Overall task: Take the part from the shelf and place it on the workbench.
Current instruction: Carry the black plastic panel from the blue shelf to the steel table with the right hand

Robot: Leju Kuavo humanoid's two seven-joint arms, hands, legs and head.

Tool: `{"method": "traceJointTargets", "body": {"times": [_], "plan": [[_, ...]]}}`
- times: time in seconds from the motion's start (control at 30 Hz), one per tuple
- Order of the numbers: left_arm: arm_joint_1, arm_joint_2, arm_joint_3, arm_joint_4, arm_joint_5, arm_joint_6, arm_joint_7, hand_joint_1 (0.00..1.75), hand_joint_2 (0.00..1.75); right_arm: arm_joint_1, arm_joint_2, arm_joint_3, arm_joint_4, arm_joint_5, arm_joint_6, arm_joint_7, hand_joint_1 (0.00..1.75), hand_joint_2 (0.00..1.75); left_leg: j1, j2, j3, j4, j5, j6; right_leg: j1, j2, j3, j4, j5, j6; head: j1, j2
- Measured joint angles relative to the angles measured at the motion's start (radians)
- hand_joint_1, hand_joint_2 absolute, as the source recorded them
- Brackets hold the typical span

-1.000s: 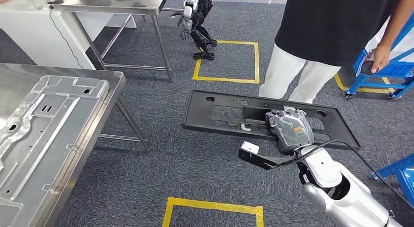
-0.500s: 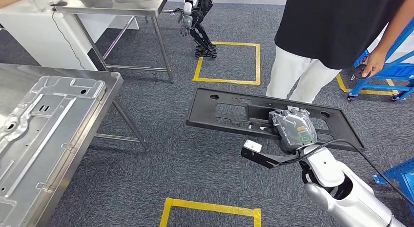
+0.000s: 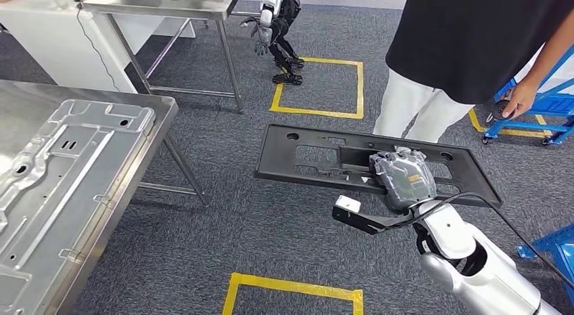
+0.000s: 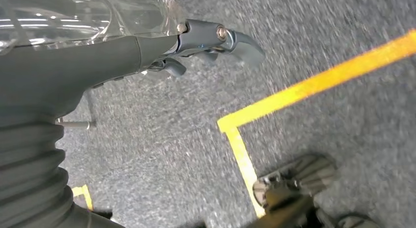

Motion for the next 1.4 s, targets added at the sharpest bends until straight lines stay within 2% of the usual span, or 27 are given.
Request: {"method": "traceJointTargets", "body": {"times": [0.1,0.13,0.17,0.2,0.27,0.33,0.43,0.5,0.53,0.6,0.63,0.67,0.7,0.77,0.83,0.87,0.93,1.0,1.03,1.1,1.13,1.17,1.2,1.23,1.3,1.33,1.4], "plan": [[0.000,0.000,0.000,0.000,0.000,0.000,0.000,0.00,1.75,0.002,-0.001,0.000,0.000,0.000,0.000,-0.001,1.75,1.75,0.001,0.000,0.003,-0.004,0.003,0.007,0.003,0.000,-0.099,0.213,-0.098,0.001,0.001,0.000],[0.000,0.000,0.000,0.000,0.000,-0.001,0.000,0.00,1.75,0.002,-0.001,0.000,0.000,0.000,0.000,-0.001,1.75,1.75,0.001,0.000,0.003,-0.003,0.003,0.007,0.003,0.000,-0.123,0.260,-0.109,0.003,0.001,0.000],[0.001,0.000,0.000,0.000,0.000,-0.001,0.000,0.00,1.75,0.003,-0.001,0.000,0.001,0.000,0.000,-0.001,1.75,1.75,0.002,-0.001,0.003,-0.002,0.003,0.006,0.002,0.000,-0.129,0.268,-0.100,0.004,0.001,0.000],[0.001,-0.001,0.000,0.000,0.000,-0.001,0.000,0.00,1.75,0.003,-0.001,0.001,0.001,0.000,0.000,-0.001,1.75,1.75,0.004,-0.002,0.004,-0.001,0.001,0.005,0.001,0.000,-0.112,0.230,-0.073,0.006,0.001,0.000],[0.000,-0.001,0.000,0.000,0.000,-0.001,0.000,0.00,1.75,0.001,-0.001,0.001,0.000,0.000,0.000,-0.001,1.75,1.75,0.005,-0.005,0.004,0.009,-0.007,-0.003,-0.003,0.001,-0.038,0.080,-0.001,0.012,0.001,0.000],[-0.001,0.000,0.000,0.000,0.000,-0.001,0.000,0.00,1.75,0.001,-0.001,0.001,0.000,0.000,0.000,-0.001,1.75,1.75,0.004,-0.007,-0.003,0.024,-0.015,-0.014,-0.005,0.005,0.012,-0.022,0.034,0.012,0.001,0.000],[0.001,0.000,0.000,0.000,0.000,-0.001,0.000,0.00,1.75,0.001,-0.001,0.001,0.000,0.000,0.000,-0.001,1.75,1.75,0.005,-0.007,-0.010,0.031,-0.019,-0.023,-0.001,0.007,0.014,-0.036,0.036,-0.003,0.000,0.000],[0.002,0.000,0.000,0.000,0.000,-0.001,0.000,0.00,1.75,0.000,-0.001,0.001,0.000,0.000,0.000,-0.001,1.75,1.75,0.008,-0.005,-0.029,0.077,-0.050,-0.032,-0.002,0.005,0.013,-0.037,0.039,-0.013,-0.001,0.000],[0.001,-0.001,0.000,0.000,0.000,-0.001,0.000,0.00,1.75,-0.001,-0.001,0.000,0.000,0.000,0.000,-0.001,1.75,1.75,0.010,-0.003,-0.053,0.134,-0.080,-0.037,-0.003,0.004,0.013,-0.038,0.039,-0.016,-0.001,0.000],[0.001,-0.001,0.000,0.000,0.000,-0.001,0.000,0.00,1.75,-0.001,-0.001,0.000,0.000,0.000,0.000,-0.001,1.75,1.75,0.012,-0.002,-0.124,0.287,-0.147,-0.045,-0.002,0.003,0.013,-0.038,0.039,-0.020,-0.002,0.000],[0.002,-0.001,0.000,0.000,0.000,-0.001,0.000,0.00,1.75,0.000,-0.001,0.000,0.000,0.000,0.000,-0.001,1.75,1.75,0.013,-0.002,-0.153,0.344,-0.164,-0.045,-0.001,0.002,0.013,-0.038,0.039,-0.020,-0.002,0.000],[0.003,-0.001,0.000,0.000,0.000,-0.001,0.000,0.00,1.75,0.000,-0.001,0.001,0.000,0.000,0.000,-0.001,1.75,1.75,0.012,-0.002,-0.163,0.363,-0.162,-0.044,0.000,0.002,0.013,-0.038,0.039,-0.020,-0.002,0.000],[0.003,-0.001,0.000,0.000,0.000,-0.001,0.000,0.00,1.75,0.000,-0.001,0.001,0.000,0.000,0.000,-0.001,1.75,1.75,0.011,-0.002,-0.153,0.337,-0.141,-0.040,0.001,0.002,0.014,-0.038,0.039,-0.020,-0.002,0.000],[0.002,-0.001,0.000,0.000,0.000,-0.001,0.000,0.00,1.75,-0.001,-0.001,0.000,0.000,0.000,0.000,-0.001,1.75,1.75,0.006,-0.001,-0.083,0.187,-0.065,-0.027,0.000,0.003,0.018,-0.039,0.038,-0.020,-0.002,0.000],[-0.001,-0.001,0.000,0.000,0.000,-0.001,0.000,0.00,1.75,-0.001,-0.001,0.000,0.000,0.000,0.000,-0.001,1.75,1.75,-0.004,0.001,-0.025,0.058,-0.016,-0.015,0.001,0.003,0.017,-0.040,0.039,-0.018,-0.002,0.000],[-0.001,-0.001,0.000,0.000,0.000,-0.001,0.000,0.00,1.75,0.000,-0.001,0.000,0.000,0.000,0.000,-0.001,1.75,1.75,-0.009,0.001,-0.014,0.031,-0.010,-0.012,0.000,0.003,0.015,-0.041,0.040,-0.016,-0.002,0.000],[0.000,-0.001,0.000,0.000,0.000,-0.001,0.000,0.00,1.75,0.000,-0.001,0.001,0.000,0.000,0.000,-0.001,1.75,1.75,-0.012,0.000,-0.015,0.021,-0.008,-0.008,-0.001,0.002,0.012,-0.043,0.043,-0.008,-0.002,0.000],[0.001,-0.001,0.000,0.000,0.000,-0.001,0.000,0.00,1.75,-0.001,-0.001,0.001,0.000,0.000,0.000,-0.001,1.75,1.75,-0.009,0.000,-0.009,0.008,0.000,-0.001,-0.002,0.001,0.002,-0.022,0.022,-0.002,-0.001,0.000],[0.000,0.000,0.000,0.000,0.000,-0.001,0.000,0.00,1.75,-0.002,-0.002,0.001,0.000,0.000,0.000,-0.001,1.75,1.75,-0.007,0.000,-0.005,0.001,0.005,0.003,0.000,0.001,-0.016,0.020,-0.004,0.000,-0.001,0.000],[-0.001,-0.001,0.000,0.000,0.000,-0.001,0.000,0.00,1.75,-0.001,-0.002,0.001,0.000,0.000,0.000,-0.001,1.75,1.75,-0.006,0.000,-0.003,-0.003,0.008,0.008,0.004,0.001,-0.080,0.162,-0.075,0.001,-0.001,0.000],[0.000,-0.001,0.000,0.000,0.000,-0.001,0.000,0.00,1.75,0.000,-0.002,0.001,0.001,0.000,0.000,-0.001,1.75,1.75,-0.007,0.000,-0.003,-0.002,0.008,0.008,0.005,0.001,-0.110,0.229,-0.098,0.001,-0.001,0.000],[0.001,-0.002,0.000,0.000,0.000,-0.001,0.000,0.00,1.75,0.002,-0.002,0.001,0.001,0.000,0.000,-0.001,1.75,1.75,-0.006,0.000,-0.003,-0.002,0.008,0.008,0.004,0.001,-0.127,0.263,-0.103,0.002,-0.001,0.000],[0.002,-0.002,0.000,0.000,0.000,-0.001,0.000,0.00,1.75,0.002,-0.002,0.001,0.002,0.000,0.000,-0.001,1.75,1.75,-0.005,0.000,-0.002,-0.001,0.008,0.008,0.004,0.000,-0.123,0.254,-0.088,0.003,0.000,0.000],[0.002,-0.002,0.000,0.000,0.000,-0.001,0.000,0.00,1.75,0.002,-0.002,0.001,0.002,0.000,0.000,-0.001,1.75,1.75,-0.004,-0.001,-0.002,0.002,0.006,0.007,0.002,0.000,-0.098,0.203,-0.057,0.005,0.000,0.000],[0.001,-0.002,0.000,0.000,0.000,-0.001,0.000,0.00,1.75,0.001,-0.002,0.001,0.002,0.000,0.000,-0.001,1.75,1.75,-0.002,-0.002,-0.004,0.012,0.000,-0.001,-0.002,0.001,-0.020,0.051,0.008,0.009,0.000,0.000],[0.001,-0.002,0.000,0.000,0.000,-0.001,0.000,0.00,1.75,0.000,-0.002,0.001,0.002,0.000,0.000,-0.001,1.75,1.75,-0.003,-0.003,-0.007,0.018,-0.004,-0.006,-0.002,0.003,0.006,-0.003,0.026,0.009,-0.001,0.000],[0.001,-0.002,0.000,0.000,0.000,-0.001,0.000,0.00,1.75,0.001,-0.002,0.001,0.002,0.000,0.000,-0.001,1.75,1.75,-0.005,-0.003,-0.014,0.026,-0.006,-0.013,0.000,0.006,0.021,-0.037,0.031,0.002,-0.002,0.000]]}}
